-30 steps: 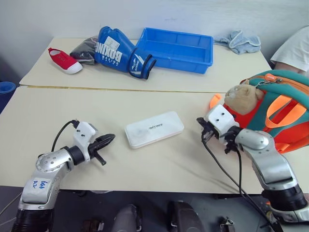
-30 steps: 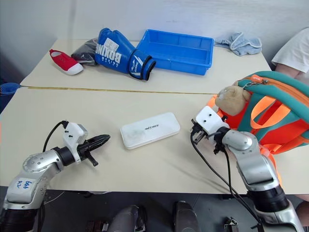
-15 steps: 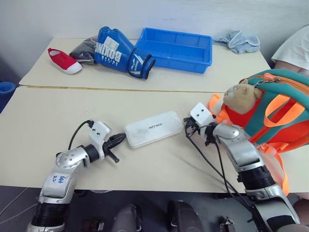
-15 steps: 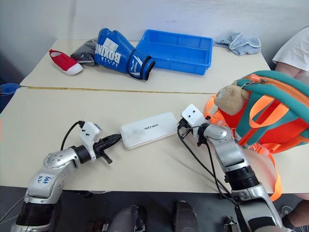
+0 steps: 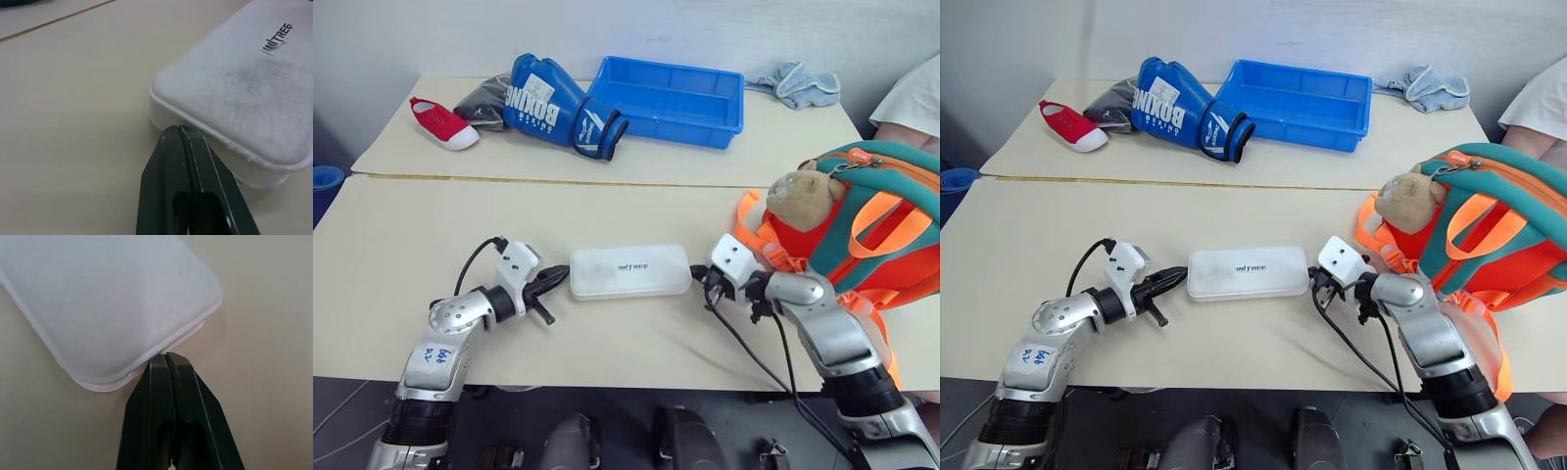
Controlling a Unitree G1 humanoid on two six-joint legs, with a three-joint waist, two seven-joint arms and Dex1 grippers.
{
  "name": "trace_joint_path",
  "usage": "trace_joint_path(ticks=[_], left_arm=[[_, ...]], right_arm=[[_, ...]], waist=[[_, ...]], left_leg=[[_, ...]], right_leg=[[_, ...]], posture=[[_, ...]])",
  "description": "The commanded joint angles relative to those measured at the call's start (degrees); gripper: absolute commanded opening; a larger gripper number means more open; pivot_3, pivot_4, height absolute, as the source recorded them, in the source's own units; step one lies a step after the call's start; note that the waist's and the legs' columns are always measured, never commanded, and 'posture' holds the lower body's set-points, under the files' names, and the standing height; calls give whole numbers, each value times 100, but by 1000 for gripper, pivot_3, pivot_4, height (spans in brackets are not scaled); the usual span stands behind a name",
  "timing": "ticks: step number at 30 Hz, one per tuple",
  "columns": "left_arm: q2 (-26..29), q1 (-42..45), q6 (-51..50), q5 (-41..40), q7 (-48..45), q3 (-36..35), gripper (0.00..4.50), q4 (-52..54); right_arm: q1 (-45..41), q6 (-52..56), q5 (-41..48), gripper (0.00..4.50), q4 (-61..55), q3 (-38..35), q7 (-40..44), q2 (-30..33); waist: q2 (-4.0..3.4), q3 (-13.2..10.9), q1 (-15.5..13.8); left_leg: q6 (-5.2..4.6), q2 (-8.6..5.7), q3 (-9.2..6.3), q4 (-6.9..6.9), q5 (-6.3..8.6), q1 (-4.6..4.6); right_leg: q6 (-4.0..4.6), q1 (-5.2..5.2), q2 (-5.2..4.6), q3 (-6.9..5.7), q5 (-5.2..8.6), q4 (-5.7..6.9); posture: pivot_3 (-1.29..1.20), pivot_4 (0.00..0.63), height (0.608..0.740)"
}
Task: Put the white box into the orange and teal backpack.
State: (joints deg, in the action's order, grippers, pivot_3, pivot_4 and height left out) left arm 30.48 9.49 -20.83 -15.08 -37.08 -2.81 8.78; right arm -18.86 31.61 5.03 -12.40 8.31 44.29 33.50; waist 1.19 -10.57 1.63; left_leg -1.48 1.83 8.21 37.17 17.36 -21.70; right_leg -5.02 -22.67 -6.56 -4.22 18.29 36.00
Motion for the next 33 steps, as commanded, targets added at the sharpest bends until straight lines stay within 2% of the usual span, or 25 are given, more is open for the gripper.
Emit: trace_joint_path(ticks=[1, 8, 15, 19, 23, 26, 31, 33], left_arm=[[-39, -141, 35, -68, -134, 164, 30, 396], [-42, -272, -526, -434, -256, 207, 30, 955], [256, -321, -1394, -1010, -596, 11, 30, 1320], [942, 71, -2525, -1837, -1056, -749, 815, 616], [1538, 673, -4352, -2792, -1534, -940, 2005, -272], [1777, 1150, -5108, -3121, -1890, -849, 2842, -867], [1574, 1969, -5751, -3002, -1734, -364, 4402, -1609], [1471, 2284, -6133, -2923, -1658, 42, 4457, -1699]], right_arm=[[231, 93, 424, 0, -709, -144, 282, 133], [1130, 455, 760, 0, -1452, -596, 459, 698], [1983, 317, 764, 0, -1603, -1063, 367, 1072], [1964, 881, 1733, 0, -1828, -1919, 101, 563], [2119, 698, 1643, 0, -1804, -1907, 429, 1033], [2181, 525, 1513, 0, -1669, -1811, 444, 1253], [1953, 158, 1146, 0, -1293, -1438, 411, 1421], [1781, 1, 997, 0, -1064, -1209, 415, 1408]], waist=[[0, 0, -7], [0, 0, -33], [0, 0, -20], [8, -5, -7], [1, -7, -14], [3, -8, -63], [7, -10, -109], [8, -10, -136]], left_leg=[[0, 0, 0, 0, 0, 0], [-1, -1, -6, 1, 2, 0], [2, -2, -9, 1, 3, 2], [11, 2, -15, -1, -3, 7], [24, 2, -19, -4, -3, 10], [11, -3, -23, -4, 0, 6], [7, -7, -18, 9, 2, -6], [7, -7, -16, 10, 1, -5]], right_leg=[[0, 0, 0, 1, 0, 0], [0, 4, -4, -1, 0, -5], [0, 7, -4, -1, 0, -5], [1, 10, -2, -4, 1, 1], [7, 8, 1, -6, 4, 7], [7, 12, 0, -12, 4, -6], [4, 6, 0, -13, 3, -6], [4, 6, 1, -11, 2, -4]], posture=[[0, 150, 740], [0, 150, 740], [0, 150, 740], [0, 150, 740], [0, 150, 740], [0, 150, 740], [0, 150, 740], [0, 150, 740]])
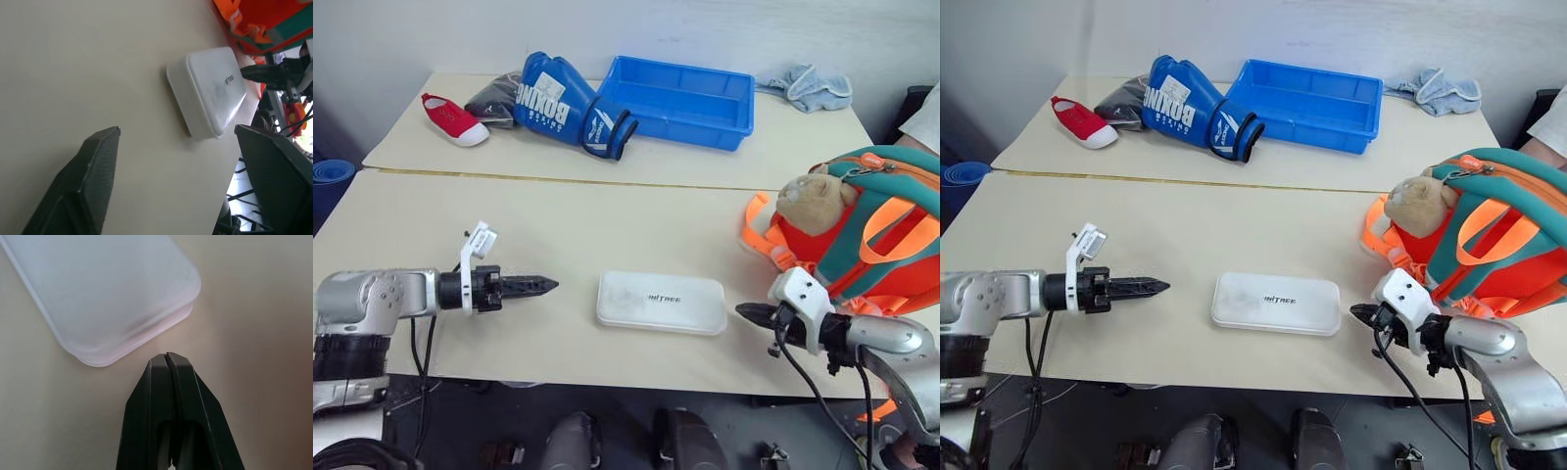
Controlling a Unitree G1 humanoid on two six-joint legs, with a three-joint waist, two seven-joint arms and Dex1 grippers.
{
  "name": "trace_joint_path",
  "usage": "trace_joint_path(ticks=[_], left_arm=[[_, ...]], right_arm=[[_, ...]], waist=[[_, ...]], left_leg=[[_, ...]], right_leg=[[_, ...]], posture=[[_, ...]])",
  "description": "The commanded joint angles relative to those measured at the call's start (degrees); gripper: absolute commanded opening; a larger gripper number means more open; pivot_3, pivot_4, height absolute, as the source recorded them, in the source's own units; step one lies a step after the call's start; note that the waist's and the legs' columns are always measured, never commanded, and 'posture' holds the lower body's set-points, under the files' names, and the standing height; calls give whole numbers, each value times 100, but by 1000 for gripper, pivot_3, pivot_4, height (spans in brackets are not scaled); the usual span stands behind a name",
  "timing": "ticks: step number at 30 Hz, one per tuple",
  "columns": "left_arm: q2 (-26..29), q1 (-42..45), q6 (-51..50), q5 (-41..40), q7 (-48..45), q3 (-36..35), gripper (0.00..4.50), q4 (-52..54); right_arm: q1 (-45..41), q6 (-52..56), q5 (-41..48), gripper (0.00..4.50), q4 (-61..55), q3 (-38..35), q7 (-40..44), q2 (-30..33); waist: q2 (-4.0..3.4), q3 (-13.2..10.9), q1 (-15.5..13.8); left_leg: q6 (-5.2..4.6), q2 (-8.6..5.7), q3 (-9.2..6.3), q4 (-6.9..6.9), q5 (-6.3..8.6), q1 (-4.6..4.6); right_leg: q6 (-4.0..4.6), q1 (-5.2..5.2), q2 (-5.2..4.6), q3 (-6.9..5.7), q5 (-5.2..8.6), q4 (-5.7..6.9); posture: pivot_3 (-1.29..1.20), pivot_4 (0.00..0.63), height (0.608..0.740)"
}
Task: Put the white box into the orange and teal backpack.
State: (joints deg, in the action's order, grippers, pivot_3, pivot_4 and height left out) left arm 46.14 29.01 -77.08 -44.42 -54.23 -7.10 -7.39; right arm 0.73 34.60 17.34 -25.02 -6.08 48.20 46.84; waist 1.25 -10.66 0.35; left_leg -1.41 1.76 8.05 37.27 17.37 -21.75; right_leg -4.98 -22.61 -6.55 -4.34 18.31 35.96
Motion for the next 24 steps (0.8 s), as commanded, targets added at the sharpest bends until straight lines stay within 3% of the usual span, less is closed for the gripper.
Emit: trace_joint_path(ticks=[1, 12, 16, 24], left_arm=[[-217, 534, -687, 94, 192, 654, 4457, -158], [-1479, 1076, -1542, 335, 1358, 812, 4457, -643], [-1447, 1084, -1542, -244, 1477, 1182, 4457, -761], [-2186, 1036, -1542, -1160, 2660, 524, 4457, -1340]], right_arm=[[-276, -362, -286, 0, 308, 341, 27, 41], [-768, -741, -602, 0, 791, 1000, 59, -164], [-842, -757, -643, 0, 806, 1101, 55, -238], [-1059, -773, -718, 0, 806, 1224, -161, -704]], waist=[[1, -1, -12], [8, 5, -29], [14, 14, -27], [14, 16, -50]], left_leg=[[1, 1, 1, 1, -1, 0], [1, 1, -1, 22, -6, 12], [3, 1, -3, 23, -6, 27], [5, 0, -4, 22, -6, 30]], right_leg=[[0, -2, 2, 1, 0, 2], [-2, 15, 2, 2, -1, 20], [-2, 27, 0, 4, -1, 23], [-2, 28, -3, 6, -1, 24]], posture=[[0, 150, 740], [0, 150, 740], [0, 150, 740], [0, 150, 740]])
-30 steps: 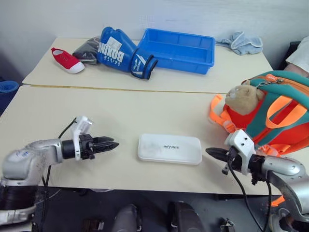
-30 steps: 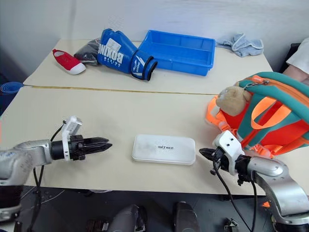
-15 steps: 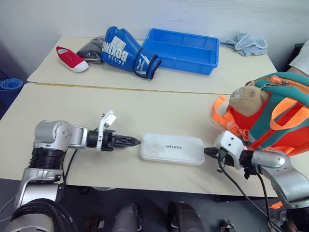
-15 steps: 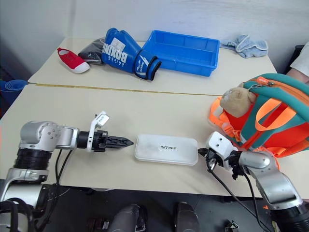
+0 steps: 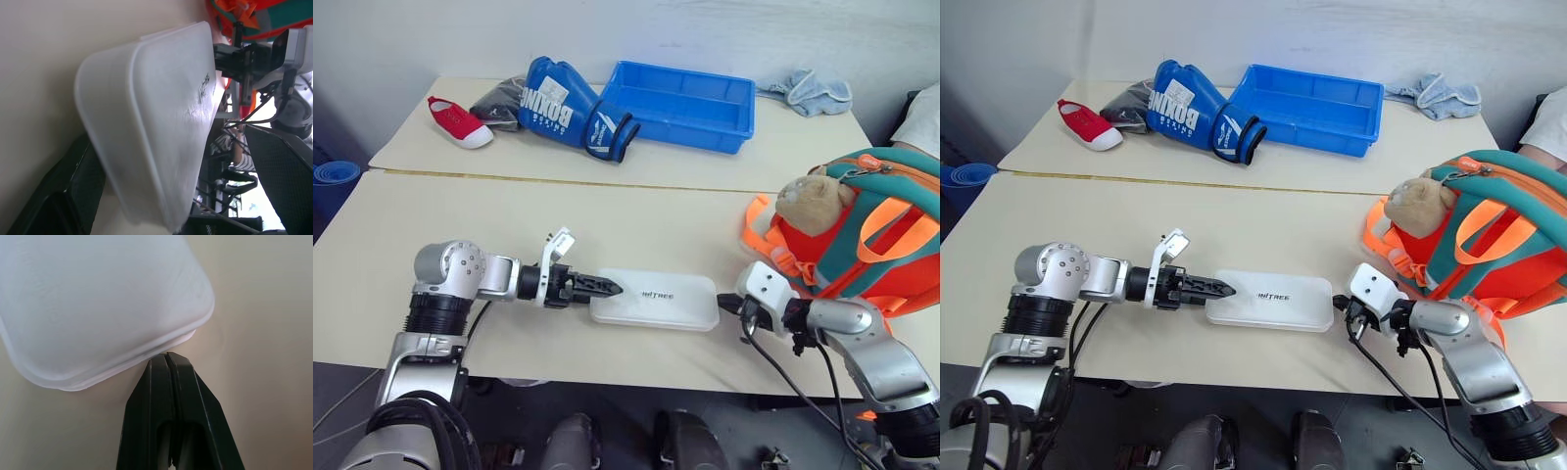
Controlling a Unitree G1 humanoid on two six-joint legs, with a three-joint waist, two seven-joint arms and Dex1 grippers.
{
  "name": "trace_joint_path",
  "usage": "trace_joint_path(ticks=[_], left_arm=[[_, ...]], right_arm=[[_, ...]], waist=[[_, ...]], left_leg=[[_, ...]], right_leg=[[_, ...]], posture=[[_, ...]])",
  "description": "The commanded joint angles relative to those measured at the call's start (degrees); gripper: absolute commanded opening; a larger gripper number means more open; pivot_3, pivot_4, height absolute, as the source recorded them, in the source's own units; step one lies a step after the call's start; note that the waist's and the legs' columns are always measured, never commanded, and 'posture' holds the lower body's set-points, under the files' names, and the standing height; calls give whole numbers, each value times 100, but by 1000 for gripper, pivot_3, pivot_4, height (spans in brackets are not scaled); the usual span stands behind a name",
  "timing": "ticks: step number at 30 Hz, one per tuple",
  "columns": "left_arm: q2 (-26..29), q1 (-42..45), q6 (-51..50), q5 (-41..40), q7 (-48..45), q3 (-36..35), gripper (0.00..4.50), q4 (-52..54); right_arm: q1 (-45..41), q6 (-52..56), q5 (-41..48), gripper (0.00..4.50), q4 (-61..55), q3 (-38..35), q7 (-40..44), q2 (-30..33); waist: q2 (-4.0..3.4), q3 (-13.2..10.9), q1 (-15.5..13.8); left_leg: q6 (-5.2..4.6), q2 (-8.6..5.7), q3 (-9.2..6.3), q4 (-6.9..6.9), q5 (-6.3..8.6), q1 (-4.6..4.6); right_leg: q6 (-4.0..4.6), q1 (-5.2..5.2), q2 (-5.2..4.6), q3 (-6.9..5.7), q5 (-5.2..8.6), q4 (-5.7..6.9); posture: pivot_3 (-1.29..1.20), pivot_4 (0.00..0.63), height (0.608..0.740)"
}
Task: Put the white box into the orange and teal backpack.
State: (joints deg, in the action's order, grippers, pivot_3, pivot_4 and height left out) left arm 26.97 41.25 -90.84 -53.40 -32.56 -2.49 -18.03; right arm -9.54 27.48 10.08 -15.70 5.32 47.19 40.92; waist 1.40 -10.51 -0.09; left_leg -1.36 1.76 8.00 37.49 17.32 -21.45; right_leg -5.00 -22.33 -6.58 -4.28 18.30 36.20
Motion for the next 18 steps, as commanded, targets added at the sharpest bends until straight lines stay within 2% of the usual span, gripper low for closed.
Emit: trace_joint_path(ticks=[1, 4, 7, 10, 12, 13, 15, 18], left_arm=[[-293, -220, -166, -436, 607, 44, 4457, -298], [-283, -311, -166, -873, 935, 21, 3855, -291], [-185, -336, -166, -1332, 1172, 65, 2979, -267], [-18, -294, -166, -1711, 1241, 181, 2069, -198], [78, -326, -166, -1807, 1221, 211, 1513, 26], [85, -370, -166, -1740, 1170, 153, 1318, 238], [171, -540, 56, -1516, 912, 130, 1270, 817], [440, -764, 539, -1245, 281, 254, 1270, 1388]], right_arm=[[-24, -74, -5, 0, -131, 74, -73, -127], [90, -135, -29, 0, -162, 26, -71, -93], [338, -202, 18, 0, -270, -120, -55, -34], [723, -77, 169, 0, -450, -438, -122, -40], [1151, 290, 475, 0, -688, -897, -326, -195], [1425, 409, 667, 167, -861, -1142, -380, -263], [2053, 431, 930, 539, -1266, -1609, -449, -394], [3096, -67, 1175, 1471, -1822, -2380, -522, -769]], waist=[[0, 0, -11], [1, 0, 0], [1, 0, -9], [2, 0, -9], [2, 0, -13], [2, 0, -18], [2, 0, -30], [2, 0, -29]], left_leg=[[-1, -1, 0, 1, 0, -2], [-2, -3, -1, 4, 2, -4], [-1, -3, -2, 2, 3, -5], [-1, -3, -3, 0, 3, -9], [0, -2, -6, 2, 3, -10], [1, -2, -6, 1, 3, -10], [3, -2, -9, -7, 4, -13], [8, -2, -7, -21, 3, -15]], right_leg=[[0, -1, -2, 0, 0, 0], [-2, 1, -4, 1, -1, -2], [-2, 0, -3, -2, -1, -3], [-2, -2, -2, -3, -1, -7], [-2, -1, -1, -5, -1, -9], [-2, -1, -2, -4, -1, -9], [-2, -2, -1, -6, -1, -15], [-1, -6, 4, -6, -1, -24]], posture=[[0, 150, 740], [0, 150, 740], [0, 150, 740], [0, 150, 740], [0, 150, 740], [0, 150, 740], [0, 150, 740], [0, 150, 740]])
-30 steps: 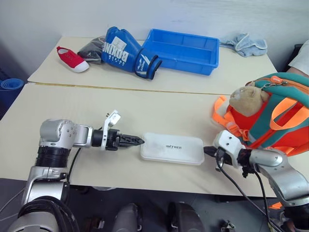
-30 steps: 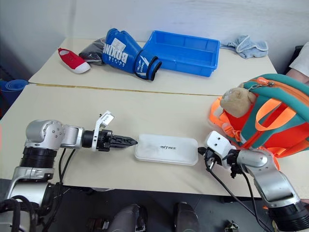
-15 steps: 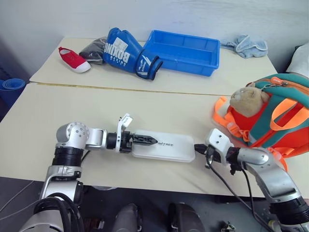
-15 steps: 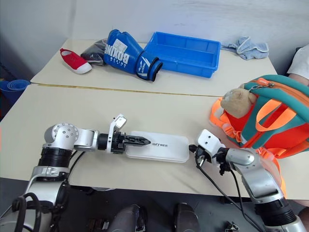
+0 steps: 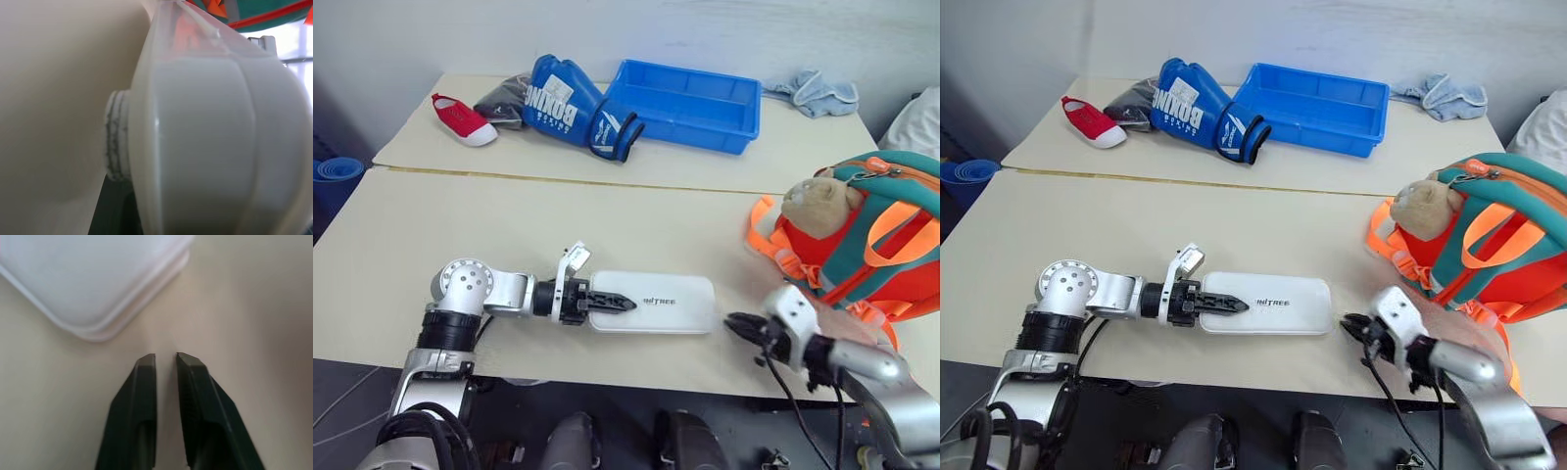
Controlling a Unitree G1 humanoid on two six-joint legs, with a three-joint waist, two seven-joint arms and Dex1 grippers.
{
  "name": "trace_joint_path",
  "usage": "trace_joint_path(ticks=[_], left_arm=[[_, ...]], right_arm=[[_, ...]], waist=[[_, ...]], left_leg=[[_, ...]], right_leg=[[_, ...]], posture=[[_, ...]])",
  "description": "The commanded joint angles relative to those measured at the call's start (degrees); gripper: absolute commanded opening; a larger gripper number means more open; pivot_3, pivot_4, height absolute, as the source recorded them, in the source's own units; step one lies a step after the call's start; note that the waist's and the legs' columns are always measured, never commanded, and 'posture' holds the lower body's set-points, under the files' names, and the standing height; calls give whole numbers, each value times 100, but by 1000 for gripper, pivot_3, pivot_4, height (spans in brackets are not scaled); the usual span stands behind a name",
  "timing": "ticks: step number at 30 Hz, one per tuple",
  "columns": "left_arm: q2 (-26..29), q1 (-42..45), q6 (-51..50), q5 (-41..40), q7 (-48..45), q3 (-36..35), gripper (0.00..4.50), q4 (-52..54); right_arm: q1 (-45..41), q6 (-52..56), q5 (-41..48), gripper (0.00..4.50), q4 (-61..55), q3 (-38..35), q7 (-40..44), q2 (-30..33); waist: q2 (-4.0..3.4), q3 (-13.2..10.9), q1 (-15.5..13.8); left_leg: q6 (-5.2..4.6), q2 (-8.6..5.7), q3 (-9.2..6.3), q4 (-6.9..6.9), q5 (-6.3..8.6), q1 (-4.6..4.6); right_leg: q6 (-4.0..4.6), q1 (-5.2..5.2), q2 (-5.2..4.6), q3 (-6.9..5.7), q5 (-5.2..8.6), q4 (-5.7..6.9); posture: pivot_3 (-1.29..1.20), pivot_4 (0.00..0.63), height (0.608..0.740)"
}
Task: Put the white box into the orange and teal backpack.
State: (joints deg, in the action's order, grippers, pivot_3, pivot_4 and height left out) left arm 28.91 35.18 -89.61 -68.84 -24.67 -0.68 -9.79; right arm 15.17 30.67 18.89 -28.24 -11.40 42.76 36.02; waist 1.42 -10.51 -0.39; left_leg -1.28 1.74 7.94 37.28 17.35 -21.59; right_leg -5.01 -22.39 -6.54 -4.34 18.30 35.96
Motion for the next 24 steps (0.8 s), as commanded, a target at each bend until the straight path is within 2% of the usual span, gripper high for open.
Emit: trace_joint_path(ticks=[1, 2, 5, 9, 11, 15, 17, 20, 24], left_arm=[[303, -245, 771, 444, -795, 81, 1270, 724], [375, -334, 1178, 633, -1149, 134, 1270, 887], [491, -752, 3521, 1581, -2853, 188, 1270, 1422], [466, -898, 5165, 2285, -3994, 216, 1270, 1417], [427, -888, 5589, 2479, -4316, 219, 1270, 1274], [372, -726, 5726, 2707, -4562, 305, 1270, 899], [344, -681, 5719, 2796, -4623, 322, 1270, 793], [514, -668, 5415, 2871, -4778, 411, 1270, 718], [844, -906, 5270, 2864, -5150, 450, 1270, 880]], right_arm=[[907, -543, 392, 1808, -696, -943, -93, -431], [1113, -725, 447, 2108, -777, -1135, -118, -572], [1856, -1387, 719, 3123, -896, -2066, -312, -1242], [2179, -2061, 959, 4462, -818, -2895, -505, -1718], [2070, -2161, 1065, 4487, -700, -3150, -541, -1607], [1326, -1924, 1224, 4487, -336, -3081, -450, -874], [883, -1641, 1437, 4487, -70, -2829, -244, -469], [-239, -1235, 1497, 4487, 658, -2269, -54, 209], [-1215, -1244, 1597, 3573, 1237, -1927, 73, 338]], waist=[[-1, 0, 1], [-3, -1, 6], [-5, -2, 53], [-8, -2, 48], [-12, -3, 52], [-14, -5, 121], [-16, -6, 99], [-16, -8, 124], [-21, -11, 142]], left_leg=[[5, 1, 1, -4, -1, -1], [9, 1, 3, -9, -2, -1], [38, 2, 18, -17, 4, 6], [45, 6, 24, -27, 7, 10], [37, 5, 29, -32, 13, 11], [19, 6, 37, -22, 23, 10], [5, 4, 36, -21, 19, 10], [-23, 6, 34, -17, 2, 8], [-24, 6, 30, -20, 1, 7]], right_leg=[[1, -4, 3, 0, 0, -1], [1, -6, 4, 1, 1, -1], [-1, -9, 7, 12, -1, 0], [4, -10, 7, 18, -1, -6], [5, -13, 3, 29, -2, -10], [4, -16, 2, 44, -2, -11], [1, -16, -1, 43, -4, -9], [2, -16, 0, 38, -3, -7], [5, -19, 0, 29, -1, -3]], posture=[[0, 150, 740], [0, 150, 740], [0, 150, 740], [0, 150, 740], [0, 150, 740], [0, 150, 740], [0, 150, 740], [0, 150, 740], [0, 150, 740]])
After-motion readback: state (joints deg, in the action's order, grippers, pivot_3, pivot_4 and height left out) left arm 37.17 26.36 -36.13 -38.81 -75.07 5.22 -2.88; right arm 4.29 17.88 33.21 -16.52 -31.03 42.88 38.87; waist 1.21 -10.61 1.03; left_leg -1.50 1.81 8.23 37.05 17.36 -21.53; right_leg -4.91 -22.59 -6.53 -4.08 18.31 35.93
